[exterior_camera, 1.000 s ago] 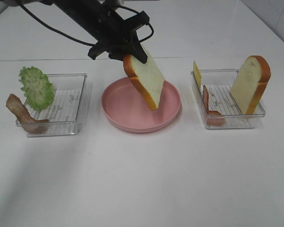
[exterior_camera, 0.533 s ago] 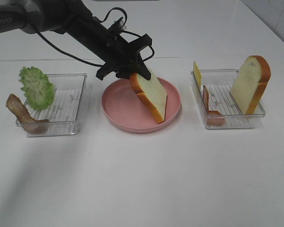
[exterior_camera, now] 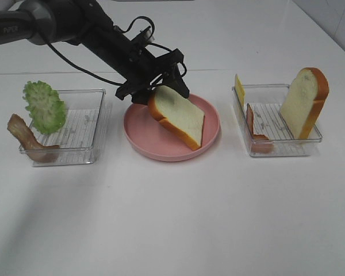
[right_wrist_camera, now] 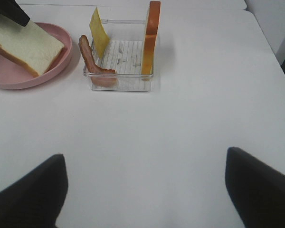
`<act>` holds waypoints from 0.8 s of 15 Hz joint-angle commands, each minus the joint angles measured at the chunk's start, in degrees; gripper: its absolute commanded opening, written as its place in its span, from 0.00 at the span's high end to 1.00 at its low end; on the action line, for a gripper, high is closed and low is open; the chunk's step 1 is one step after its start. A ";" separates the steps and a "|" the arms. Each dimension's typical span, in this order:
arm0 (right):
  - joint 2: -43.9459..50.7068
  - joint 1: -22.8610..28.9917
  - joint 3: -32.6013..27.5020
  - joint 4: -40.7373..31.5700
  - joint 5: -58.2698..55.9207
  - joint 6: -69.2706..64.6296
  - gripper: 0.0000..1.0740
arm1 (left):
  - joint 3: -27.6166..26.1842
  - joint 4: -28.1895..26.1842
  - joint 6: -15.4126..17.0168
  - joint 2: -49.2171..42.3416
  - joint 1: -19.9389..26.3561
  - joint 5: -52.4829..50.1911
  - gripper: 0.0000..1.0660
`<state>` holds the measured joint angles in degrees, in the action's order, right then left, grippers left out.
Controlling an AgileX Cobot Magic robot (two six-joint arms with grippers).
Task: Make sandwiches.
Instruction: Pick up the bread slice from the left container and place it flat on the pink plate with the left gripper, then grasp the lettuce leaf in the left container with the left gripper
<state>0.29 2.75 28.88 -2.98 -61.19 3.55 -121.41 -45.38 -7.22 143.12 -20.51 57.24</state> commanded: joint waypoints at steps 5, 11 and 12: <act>0.97 -0.40 -0.06 0.11 0.52 0.74 0.21 | -0.29 18.22 1.20 -3.84 -1.49 1.15 0.29; 0.92 -0.40 -0.06 0.11 0.52 0.74 0.21 | -2.52 35.24 10.89 -10.14 -1.78 7.45 0.22; 0.92 -0.40 -0.06 0.11 0.52 0.74 0.21 | -3.32 36.55 11.92 -10.94 -1.66 9.00 0.22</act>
<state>0.29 2.75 28.88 -2.98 -61.19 3.55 -124.62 -9.51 3.72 132.87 -22.23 65.43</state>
